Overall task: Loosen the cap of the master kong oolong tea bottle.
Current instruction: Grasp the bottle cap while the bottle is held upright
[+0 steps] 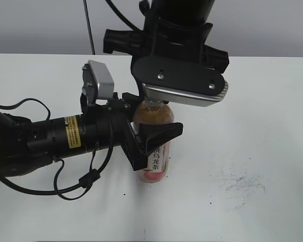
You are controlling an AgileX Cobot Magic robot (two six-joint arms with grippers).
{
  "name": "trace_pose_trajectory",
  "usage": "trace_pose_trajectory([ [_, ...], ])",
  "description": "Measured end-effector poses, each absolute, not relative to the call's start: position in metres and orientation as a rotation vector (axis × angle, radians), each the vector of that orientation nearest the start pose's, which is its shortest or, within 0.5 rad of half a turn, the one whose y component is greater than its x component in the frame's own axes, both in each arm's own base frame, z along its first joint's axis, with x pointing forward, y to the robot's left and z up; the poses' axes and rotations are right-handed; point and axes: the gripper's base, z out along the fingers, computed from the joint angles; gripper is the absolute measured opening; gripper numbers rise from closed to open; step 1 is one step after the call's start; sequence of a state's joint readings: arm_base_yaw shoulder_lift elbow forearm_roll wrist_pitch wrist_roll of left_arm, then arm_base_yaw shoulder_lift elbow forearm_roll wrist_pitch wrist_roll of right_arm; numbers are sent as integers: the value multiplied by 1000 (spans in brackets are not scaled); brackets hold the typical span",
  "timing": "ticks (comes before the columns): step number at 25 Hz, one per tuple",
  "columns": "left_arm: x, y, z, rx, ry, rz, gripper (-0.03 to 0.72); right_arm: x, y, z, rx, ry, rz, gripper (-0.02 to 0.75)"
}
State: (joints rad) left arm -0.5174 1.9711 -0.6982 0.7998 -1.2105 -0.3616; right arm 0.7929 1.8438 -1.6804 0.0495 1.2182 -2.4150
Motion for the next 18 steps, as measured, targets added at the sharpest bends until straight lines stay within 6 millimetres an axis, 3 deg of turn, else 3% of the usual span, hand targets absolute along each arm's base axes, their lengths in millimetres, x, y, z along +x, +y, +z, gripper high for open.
trace_pose_trajectory([
  [3, 254, -215, 136, 968, 1465, -1007, 448, 271, 281, 300, -2904, -54, -243, 273],
  [5, 254, -215, 136, 968, 1465, -1007, 448, 271, 281, 300, -2899, 60, -229, 273],
  [8, 254, -215, 136, 966, 1465, -1007, 448, 271, 281, 300, -2859, 388, -186, 326],
  [14, 255, -215, 136, 960, 1470, -1009, 448, 271, 280, 300, -2696, 984, -113, 552],
  [18, 255, -215, 136, 959, 1471, -1010, 448, 272, 280, 300, -2435, 1488, -48, 577],
])
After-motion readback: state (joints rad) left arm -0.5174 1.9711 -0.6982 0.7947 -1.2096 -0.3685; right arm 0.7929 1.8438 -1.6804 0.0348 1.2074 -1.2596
